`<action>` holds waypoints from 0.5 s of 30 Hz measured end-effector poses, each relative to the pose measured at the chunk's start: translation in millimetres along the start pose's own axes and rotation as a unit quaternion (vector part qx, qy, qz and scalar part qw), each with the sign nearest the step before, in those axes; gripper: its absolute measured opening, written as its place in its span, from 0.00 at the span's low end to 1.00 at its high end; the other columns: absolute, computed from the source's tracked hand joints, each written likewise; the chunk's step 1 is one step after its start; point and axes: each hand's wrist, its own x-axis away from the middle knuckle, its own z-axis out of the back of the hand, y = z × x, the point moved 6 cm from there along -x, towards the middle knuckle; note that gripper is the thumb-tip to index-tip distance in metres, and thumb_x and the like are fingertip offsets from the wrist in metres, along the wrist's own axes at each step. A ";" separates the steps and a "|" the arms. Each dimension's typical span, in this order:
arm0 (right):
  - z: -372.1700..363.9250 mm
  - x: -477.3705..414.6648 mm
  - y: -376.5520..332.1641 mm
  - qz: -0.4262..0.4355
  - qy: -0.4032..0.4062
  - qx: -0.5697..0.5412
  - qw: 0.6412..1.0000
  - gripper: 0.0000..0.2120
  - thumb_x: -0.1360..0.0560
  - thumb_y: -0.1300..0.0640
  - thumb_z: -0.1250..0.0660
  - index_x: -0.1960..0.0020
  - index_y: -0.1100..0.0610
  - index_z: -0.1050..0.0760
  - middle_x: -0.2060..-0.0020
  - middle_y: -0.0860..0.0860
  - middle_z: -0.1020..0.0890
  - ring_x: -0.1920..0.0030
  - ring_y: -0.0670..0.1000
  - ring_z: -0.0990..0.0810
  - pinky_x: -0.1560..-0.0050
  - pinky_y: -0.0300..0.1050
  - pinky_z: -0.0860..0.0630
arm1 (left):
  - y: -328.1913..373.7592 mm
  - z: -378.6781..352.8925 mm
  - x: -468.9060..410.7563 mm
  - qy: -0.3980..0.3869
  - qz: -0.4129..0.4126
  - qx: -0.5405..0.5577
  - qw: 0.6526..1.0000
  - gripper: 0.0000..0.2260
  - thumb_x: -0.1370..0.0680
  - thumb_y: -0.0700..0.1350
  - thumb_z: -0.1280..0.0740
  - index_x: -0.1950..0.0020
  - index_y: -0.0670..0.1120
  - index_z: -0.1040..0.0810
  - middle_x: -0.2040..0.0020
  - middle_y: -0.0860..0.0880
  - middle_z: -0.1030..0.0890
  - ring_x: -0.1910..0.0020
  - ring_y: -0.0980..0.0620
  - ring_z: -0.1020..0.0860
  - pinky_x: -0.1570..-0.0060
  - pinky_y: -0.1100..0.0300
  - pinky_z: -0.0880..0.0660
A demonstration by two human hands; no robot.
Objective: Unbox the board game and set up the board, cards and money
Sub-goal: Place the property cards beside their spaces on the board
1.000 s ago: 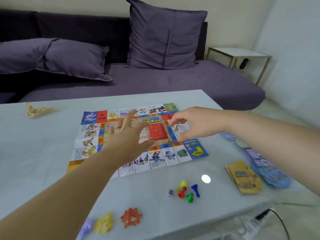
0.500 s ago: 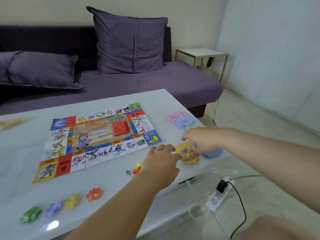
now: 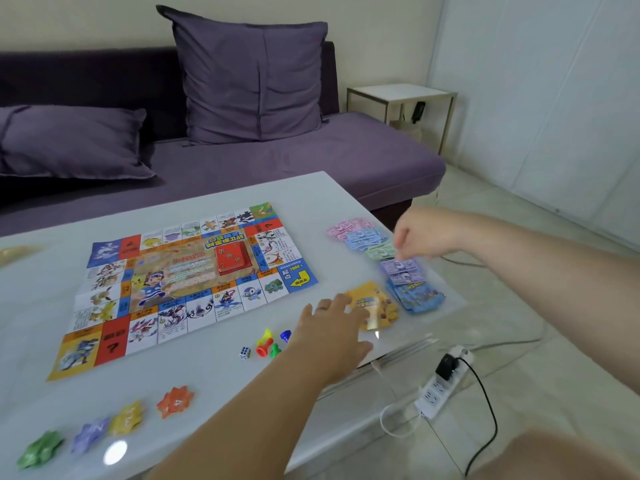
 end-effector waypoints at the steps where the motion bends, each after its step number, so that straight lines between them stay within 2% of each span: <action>1: -3.8 6.2 17.5 -0.041 -0.026 -0.021 0.999 0.14 0.26 0.56 0.32 0.48 0.67 0.21 0.60 0.60 0.18 0.66 0.52 0.22 0.66 0.40 0.26 | -0.9 3.9 -3.9 0.021 0.009 0.016 1.000 0.22 0.20 0.54 0.43 0.26 0.54 0.40 0.26 0.49 0.42 0.30 0.46 0.38 0.31 0.49 0.39; 4: -39.0 23.6 53.4 -0.144 -0.107 -0.042 0.983 0.14 0.26 0.52 0.30 0.55 0.64 0.22 0.68 0.54 0.24 0.71 0.50 0.26 0.69 0.39 0.26 | 1.3 12.4 -16.9 0.052 0.033 0.045 0.997 0.19 0.19 0.50 0.43 0.28 0.54 0.36 0.29 0.49 0.37 0.33 0.46 0.35 0.36 0.51 0.34; 6: -52.0 27.1 59.5 -0.155 -0.092 -0.040 0.983 0.15 0.27 0.49 0.30 0.61 0.62 0.25 0.68 0.55 0.25 0.70 0.52 0.25 0.67 0.40 0.25 | 11.7 15.8 -25.4 0.060 0.016 0.022 0.998 0.18 0.19 0.50 0.43 0.29 0.54 0.34 0.30 0.50 0.36 0.34 0.47 0.34 0.37 0.52 0.34; 7: -54.2 25.7 60.7 -0.145 -0.065 -0.035 0.987 0.15 0.27 0.49 0.30 0.59 0.62 0.24 0.64 0.57 0.22 0.65 0.55 0.22 0.62 0.42 0.24 | 18.5 16.5 -29.2 0.064 0.000 0.009 0.998 0.18 0.19 0.50 0.43 0.29 0.54 0.33 0.30 0.50 0.35 0.34 0.47 0.34 0.38 0.52 0.34; 9: -51.5 22.4 63.6 -0.128 0.010 -0.049 0.990 0.16 0.28 0.51 0.29 0.48 0.63 0.21 0.51 0.58 0.19 0.50 0.57 0.20 0.49 0.46 0.24 | 30.8 15.9 -34.7 0.063 -0.029 -0.021 0.997 0.17 0.19 0.51 0.44 0.30 0.54 0.33 0.30 0.50 0.35 0.33 0.47 0.35 0.35 0.51 0.37; 11: -47.4 21.2 64.3 -0.119 0.054 -0.078 0.988 0.15 0.28 0.54 0.29 0.45 0.62 0.21 0.47 0.58 0.19 0.46 0.56 0.22 0.46 0.47 0.25 | 38.5 13.3 -39.5 0.046 -0.040 -0.048 0.997 0.18 0.19 0.52 0.45 0.28 0.55 0.35 0.27 0.49 0.40 0.28 0.46 0.41 0.30 0.47 0.44; 13: -51.1 16.9 66.0 -0.130 0.036 -0.087 0.987 0.14 0.28 0.54 0.29 0.50 0.65 0.21 0.52 0.60 0.18 0.51 0.58 0.21 0.51 0.47 0.24 | 41.7 10.7 -45.3 0.025 -0.039 -0.051 0.998 0.19 0.19 0.54 0.45 0.27 0.56 0.37 0.25 0.49 0.43 0.26 0.47 0.47 0.28 0.44 0.50; 15: -55.0 14.3 67.0 -0.154 0.010 -0.095 0.983 0.15 0.29 0.52 0.29 0.64 0.62 0.27 0.67 0.57 0.24 0.67 0.54 0.24 0.67 0.43 0.28 | 43.8 8.9 -52.4 0.019 -0.039 -0.042 0.998 0.19 0.19 0.53 0.45 0.28 0.56 0.36 0.26 0.49 0.42 0.27 0.46 0.44 0.29 0.46 0.47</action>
